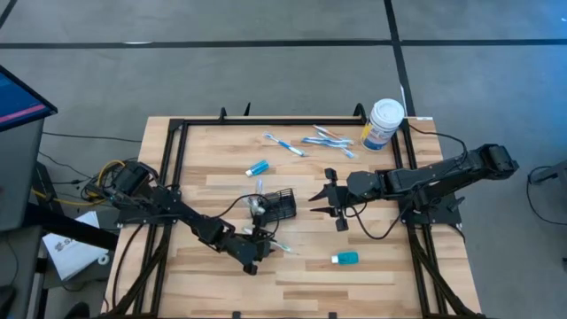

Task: Pick & Place toothbrushing station
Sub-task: Put the green toothbrush into the wire organizer

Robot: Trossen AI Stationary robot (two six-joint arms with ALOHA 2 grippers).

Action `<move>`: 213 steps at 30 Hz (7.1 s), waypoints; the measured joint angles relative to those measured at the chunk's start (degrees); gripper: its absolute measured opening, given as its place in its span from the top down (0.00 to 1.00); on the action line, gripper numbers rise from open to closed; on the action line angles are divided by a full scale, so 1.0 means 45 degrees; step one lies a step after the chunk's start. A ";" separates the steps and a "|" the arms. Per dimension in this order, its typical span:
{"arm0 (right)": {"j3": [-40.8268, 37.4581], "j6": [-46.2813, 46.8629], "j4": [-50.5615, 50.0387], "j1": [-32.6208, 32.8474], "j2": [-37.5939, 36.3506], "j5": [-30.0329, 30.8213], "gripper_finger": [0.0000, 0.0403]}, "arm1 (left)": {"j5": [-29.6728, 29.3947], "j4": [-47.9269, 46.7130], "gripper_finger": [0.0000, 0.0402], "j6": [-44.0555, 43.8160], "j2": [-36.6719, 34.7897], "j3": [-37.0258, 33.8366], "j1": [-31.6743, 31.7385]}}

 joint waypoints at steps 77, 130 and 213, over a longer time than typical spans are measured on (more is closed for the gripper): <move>0.2355 0.3256 0.2955 0.2225 0.9204 -0.1994 0.48 | -0.0967 0.3036 0.68 0.2055 -0.6659 -0.0044 -0.0437; 0.3944 0.3662 0.2808 0.1773 1.0759 -0.1844 0.96 | -0.0928 0.3016 0.68 0.2055 -0.6649 -0.0044 -0.0437; 1.3809 0.0234 -2.0406 0.0747 0.7001 0.2887 0.99 | -0.0939 0.3159 0.68 0.2053 -0.6649 -0.0185 -0.0282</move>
